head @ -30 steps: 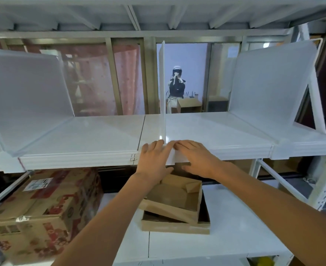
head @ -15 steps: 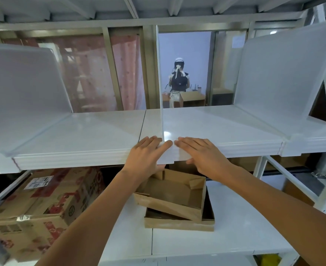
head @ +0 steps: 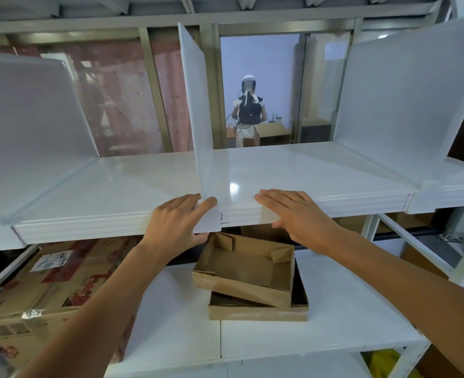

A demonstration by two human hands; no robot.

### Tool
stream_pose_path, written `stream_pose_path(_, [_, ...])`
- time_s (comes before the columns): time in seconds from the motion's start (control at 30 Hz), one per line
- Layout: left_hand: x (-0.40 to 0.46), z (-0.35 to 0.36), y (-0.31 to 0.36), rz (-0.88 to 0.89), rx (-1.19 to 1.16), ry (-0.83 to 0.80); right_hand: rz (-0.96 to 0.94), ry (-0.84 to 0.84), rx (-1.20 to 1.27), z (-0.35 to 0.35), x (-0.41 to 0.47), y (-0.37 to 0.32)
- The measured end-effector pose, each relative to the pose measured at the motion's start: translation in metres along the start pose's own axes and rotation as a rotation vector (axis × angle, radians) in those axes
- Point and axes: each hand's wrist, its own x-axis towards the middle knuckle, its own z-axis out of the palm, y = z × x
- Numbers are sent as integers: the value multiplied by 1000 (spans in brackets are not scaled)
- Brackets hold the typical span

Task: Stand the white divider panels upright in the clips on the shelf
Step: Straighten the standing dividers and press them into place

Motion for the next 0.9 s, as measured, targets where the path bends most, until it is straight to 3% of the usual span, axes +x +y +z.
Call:
stream_pose_path(0.27, [-3, 5, -20, 41, -66, -51, 21, -34, -5, -2, 2, 1])
stream_pose_path(0.9, [0, 16, -1, -65, -228, 51, 29, 5, 30, 7, 4, -8])
